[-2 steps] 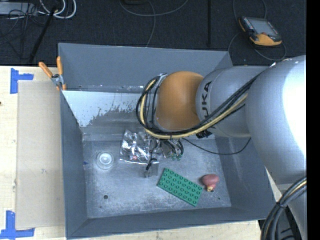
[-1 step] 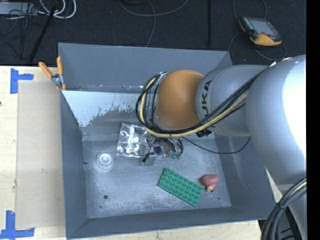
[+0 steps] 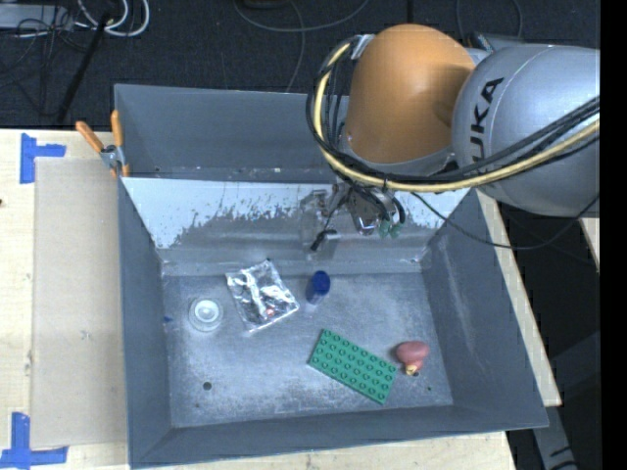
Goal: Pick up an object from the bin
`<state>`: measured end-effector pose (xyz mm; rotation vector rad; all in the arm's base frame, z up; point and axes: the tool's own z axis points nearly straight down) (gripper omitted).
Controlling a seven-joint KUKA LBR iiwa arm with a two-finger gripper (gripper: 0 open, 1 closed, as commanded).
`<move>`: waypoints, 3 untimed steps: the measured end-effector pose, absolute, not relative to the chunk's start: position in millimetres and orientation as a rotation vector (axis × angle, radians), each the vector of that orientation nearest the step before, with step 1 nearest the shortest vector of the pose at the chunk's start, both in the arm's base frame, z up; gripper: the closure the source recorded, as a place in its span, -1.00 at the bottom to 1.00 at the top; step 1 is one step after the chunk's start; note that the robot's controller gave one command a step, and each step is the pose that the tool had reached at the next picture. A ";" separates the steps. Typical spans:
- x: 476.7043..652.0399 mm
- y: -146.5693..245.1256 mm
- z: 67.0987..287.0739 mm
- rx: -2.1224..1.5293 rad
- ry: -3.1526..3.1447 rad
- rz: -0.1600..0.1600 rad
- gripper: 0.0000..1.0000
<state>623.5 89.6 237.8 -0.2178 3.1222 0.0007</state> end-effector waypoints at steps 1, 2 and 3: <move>621.6 88.8 232.6 -0.215 3.132 0.001 -1.00; 590.9 119.0 152.6 -0.071 3.150 0.001 -1.00; 616.8 119.5 68.3 -0.585 3.088 0.001 -1.00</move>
Offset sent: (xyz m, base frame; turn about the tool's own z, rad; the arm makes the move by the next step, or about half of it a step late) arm 0.0000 0.0000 0.0000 0.0000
